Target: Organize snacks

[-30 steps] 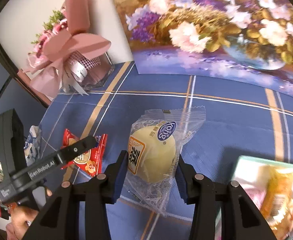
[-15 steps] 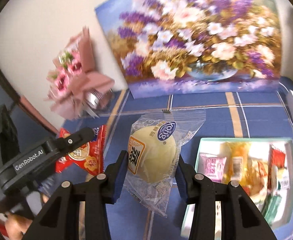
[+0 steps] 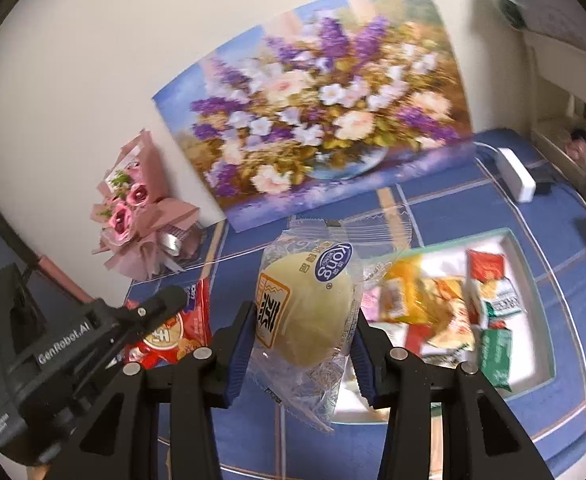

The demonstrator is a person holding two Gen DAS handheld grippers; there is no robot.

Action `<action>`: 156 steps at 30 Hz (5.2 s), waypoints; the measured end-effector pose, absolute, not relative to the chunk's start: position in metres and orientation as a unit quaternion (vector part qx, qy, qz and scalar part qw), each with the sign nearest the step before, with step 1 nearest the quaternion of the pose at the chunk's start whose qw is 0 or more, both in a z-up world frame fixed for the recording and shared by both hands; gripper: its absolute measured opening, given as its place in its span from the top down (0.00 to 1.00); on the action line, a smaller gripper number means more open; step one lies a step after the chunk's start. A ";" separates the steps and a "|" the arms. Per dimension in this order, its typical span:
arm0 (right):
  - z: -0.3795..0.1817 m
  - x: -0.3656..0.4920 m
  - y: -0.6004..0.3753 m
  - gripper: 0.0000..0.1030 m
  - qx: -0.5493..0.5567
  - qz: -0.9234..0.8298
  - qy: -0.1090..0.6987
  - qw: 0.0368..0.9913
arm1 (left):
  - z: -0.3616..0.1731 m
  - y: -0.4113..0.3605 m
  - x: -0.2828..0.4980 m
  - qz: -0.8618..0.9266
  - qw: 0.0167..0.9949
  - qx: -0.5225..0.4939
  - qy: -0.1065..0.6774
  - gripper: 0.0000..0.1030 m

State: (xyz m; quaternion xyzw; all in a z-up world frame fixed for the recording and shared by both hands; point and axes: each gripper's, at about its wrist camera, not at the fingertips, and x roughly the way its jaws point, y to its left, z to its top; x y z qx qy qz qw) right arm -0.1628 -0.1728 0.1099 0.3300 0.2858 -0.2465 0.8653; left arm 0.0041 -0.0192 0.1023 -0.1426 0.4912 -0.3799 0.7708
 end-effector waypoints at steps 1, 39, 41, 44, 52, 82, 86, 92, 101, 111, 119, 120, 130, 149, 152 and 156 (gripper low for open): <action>0.105 -0.167 -0.176 0.54 0.334 -0.248 0.286 0.863 | 0.097 -0.022 -0.002 -0.379 0.771 -0.137 0.494 0.51; -0.034 -0.220 -0.284 0.45 0.415 -0.310 0.410 0.751 | -0.023 -0.164 -0.064 -0.413 0.707 0.017 0.574 0.48; -0.032 -0.220 -0.284 0.34 0.411 -0.316 0.408 0.752 | -0.019 -0.160 -0.062 -0.412 0.705 0.003 0.578 0.43; -0.029 -0.219 -0.281 0.34 0.401 -0.316 0.409 0.756 | -0.012 -0.154 -0.058 -0.409 0.706 -0.007 0.578 0.38; -0.022 -0.216 -0.270 0.15 0.367 -0.329 0.414 0.765 | 0.003 -0.126 -0.046 -0.375 0.733 -0.016 0.567 0.30; 0.021 -0.238 -0.204 0.00 0.287 -0.351 0.357 0.817 | 0.026 -0.044 -0.067 -0.187 0.873 0.181 0.412 0.00; 0.022 -0.239 -0.197 0.00 0.284 -0.345 0.362 0.818 | 0.029 -0.037 -0.068 -0.192 0.873 0.171 0.415 0.00; 0.019 -0.235 -0.193 0.00 0.275 -0.346 0.379 0.813 | 0.026 -0.036 -0.068 -0.195 0.861 0.176 0.435 0.00; 0.007 -0.227 -0.191 0.00 0.272 -0.335 0.409 0.804 | 0.012 -0.029 -0.062 -0.172 0.841 0.181 0.480 0.00; 0.003 -0.223 -0.190 0.00 0.277 -0.331 0.422 0.797 | 0.002 -0.020 -0.053 -0.184 0.815 0.158 0.526 0.00; 0.002 -0.218 -0.187 0.00 0.268 -0.327 0.431 0.797 | 0.004 -0.020 -0.051 -0.188 0.816 0.155 0.524 0.00; 0.002 -0.218 -0.186 0.00 0.267 -0.327 0.432 0.797 | 0.004 -0.020 -0.050 -0.187 0.816 0.154 0.525 0.00; -0.002 -0.217 -0.188 0.00 0.269 -0.332 0.441 0.789 | 0.003 -0.016 -0.048 -0.180 0.816 0.148 0.528 0.00; -0.003 -0.215 -0.187 0.00 0.269 -0.330 0.447 0.787 | 0.009 -0.014 -0.046 -0.171 0.825 0.149 0.518 0.00; -0.004 -0.216 -0.189 0.00 0.272 -0.331 0.447 0.785 | 0.010 -0.013 -0.045 -0.169 0.826 0.147 0.518 0.00; -0.003 -0.216 -0.189 0.00 0.272 -0.331 0.447 0.785 | 0.010 -0.013 -0.045 -0.167 0.826 0.143 0.518 0.00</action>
